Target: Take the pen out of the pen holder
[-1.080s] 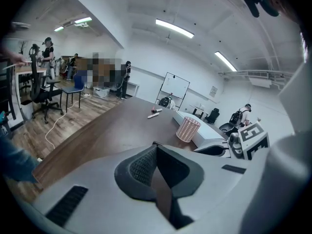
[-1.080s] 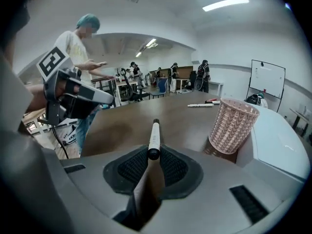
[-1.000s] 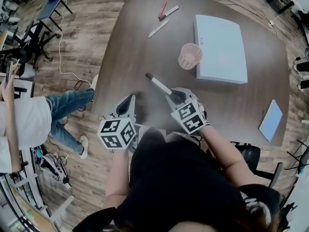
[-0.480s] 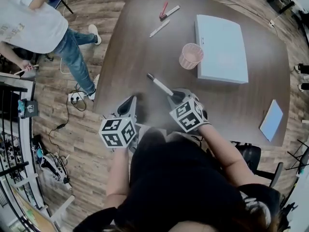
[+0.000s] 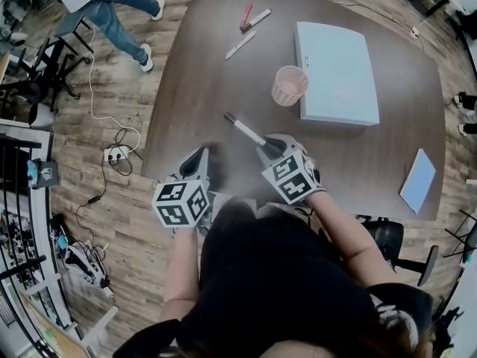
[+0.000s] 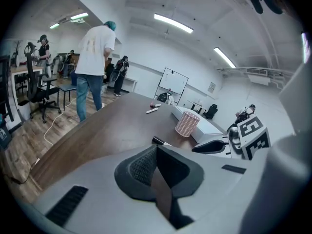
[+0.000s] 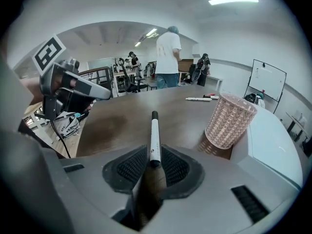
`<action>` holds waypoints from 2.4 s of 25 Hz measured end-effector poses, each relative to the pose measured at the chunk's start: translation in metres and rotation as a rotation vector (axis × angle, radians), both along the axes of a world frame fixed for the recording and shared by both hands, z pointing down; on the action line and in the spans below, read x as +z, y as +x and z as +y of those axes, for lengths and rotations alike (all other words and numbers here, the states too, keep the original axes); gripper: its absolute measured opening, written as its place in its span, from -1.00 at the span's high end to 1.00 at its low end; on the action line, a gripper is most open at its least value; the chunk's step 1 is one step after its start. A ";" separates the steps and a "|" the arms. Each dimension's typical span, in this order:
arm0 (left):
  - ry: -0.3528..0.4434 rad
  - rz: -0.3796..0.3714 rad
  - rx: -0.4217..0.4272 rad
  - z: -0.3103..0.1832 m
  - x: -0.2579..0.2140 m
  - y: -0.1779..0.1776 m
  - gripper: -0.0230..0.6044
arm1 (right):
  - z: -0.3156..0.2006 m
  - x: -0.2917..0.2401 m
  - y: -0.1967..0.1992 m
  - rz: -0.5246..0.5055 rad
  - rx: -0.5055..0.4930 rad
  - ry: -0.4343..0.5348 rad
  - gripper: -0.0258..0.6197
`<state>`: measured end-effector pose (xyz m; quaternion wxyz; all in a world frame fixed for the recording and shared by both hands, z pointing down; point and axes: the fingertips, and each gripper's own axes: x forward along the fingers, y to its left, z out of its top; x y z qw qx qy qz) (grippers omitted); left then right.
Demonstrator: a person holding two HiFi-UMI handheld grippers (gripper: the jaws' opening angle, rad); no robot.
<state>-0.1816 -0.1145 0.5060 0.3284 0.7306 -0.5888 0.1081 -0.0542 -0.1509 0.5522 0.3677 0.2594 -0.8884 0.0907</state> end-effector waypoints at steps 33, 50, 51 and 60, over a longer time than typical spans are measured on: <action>0.211 -0.121 0.034 -0.009 -0.078 0.007 0.88 | -0.025 -0.134 0.036 -0.367 0.221 0.090 0.86; 0.158 -0.110 0.033 -0.003 -0.063 0.006 0.88 | -0.022 -0.120 0.036 -0.386 0.276 0.020 0.86; 0.158 -0.110 0.033 -0.002 -0.063 0.006 0.88 | -0.021 -0.120 0.035 -0.385 0.275 0.019 0.87; 0.143 -0.113 0.027 -0.002 -0.061 0.005 0.88 | -0.023 -0.117 0.035 -0.388 0.277 0.007 0.86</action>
